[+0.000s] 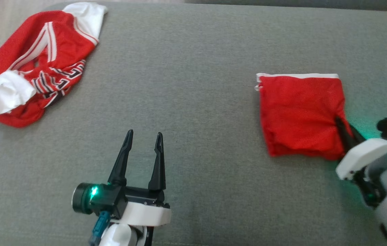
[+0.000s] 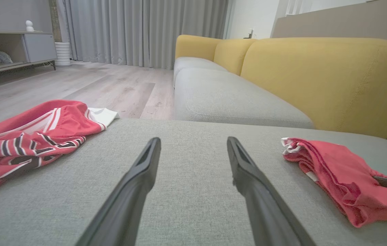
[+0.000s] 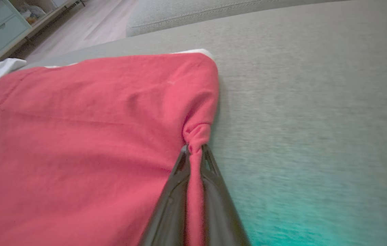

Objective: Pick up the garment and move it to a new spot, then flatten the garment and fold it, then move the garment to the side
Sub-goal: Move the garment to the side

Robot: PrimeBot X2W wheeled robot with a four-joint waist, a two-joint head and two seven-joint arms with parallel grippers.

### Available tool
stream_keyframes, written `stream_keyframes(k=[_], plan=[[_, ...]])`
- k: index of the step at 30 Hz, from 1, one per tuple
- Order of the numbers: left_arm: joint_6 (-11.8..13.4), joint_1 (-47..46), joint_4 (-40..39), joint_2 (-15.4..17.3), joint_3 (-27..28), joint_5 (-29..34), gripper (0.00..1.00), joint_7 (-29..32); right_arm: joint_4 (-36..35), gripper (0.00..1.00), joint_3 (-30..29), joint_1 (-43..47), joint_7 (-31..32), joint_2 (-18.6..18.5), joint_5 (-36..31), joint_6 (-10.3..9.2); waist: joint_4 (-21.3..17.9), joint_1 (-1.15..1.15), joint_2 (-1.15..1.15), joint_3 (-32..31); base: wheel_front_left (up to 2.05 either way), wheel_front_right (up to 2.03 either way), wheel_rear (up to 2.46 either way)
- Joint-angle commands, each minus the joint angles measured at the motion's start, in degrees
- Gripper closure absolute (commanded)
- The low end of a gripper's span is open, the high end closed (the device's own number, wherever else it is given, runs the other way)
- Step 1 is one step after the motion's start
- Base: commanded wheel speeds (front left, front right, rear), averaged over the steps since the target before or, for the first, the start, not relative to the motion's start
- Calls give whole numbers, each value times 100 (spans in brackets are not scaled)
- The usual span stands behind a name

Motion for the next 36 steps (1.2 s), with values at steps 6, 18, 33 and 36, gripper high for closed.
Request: stream_keyframes(k=[6,18,33,36], plan=[[3,-214,-300,-10,317,180,0,-29,142,100,363,-299,-228,-952,-125,37,-378,0,0,339,0,0,0],[-130,-908,-501,-10,353,408,0,-29,795,100,-170,-970,-325,-2949,-298,37,-896,0,0,1519,0,0,0],[-29,-920,-131,-10,375,175,0,-29,1077,0,-675,-1190,-899,-1710,-1466,37,-634,0,0,428,0,0,0],[-8,-726,51,-10,484,174,0,-29,821,0,-652,-794,-1032,-1043,-1399,37,-548,0,0,-86,0,0,0]])
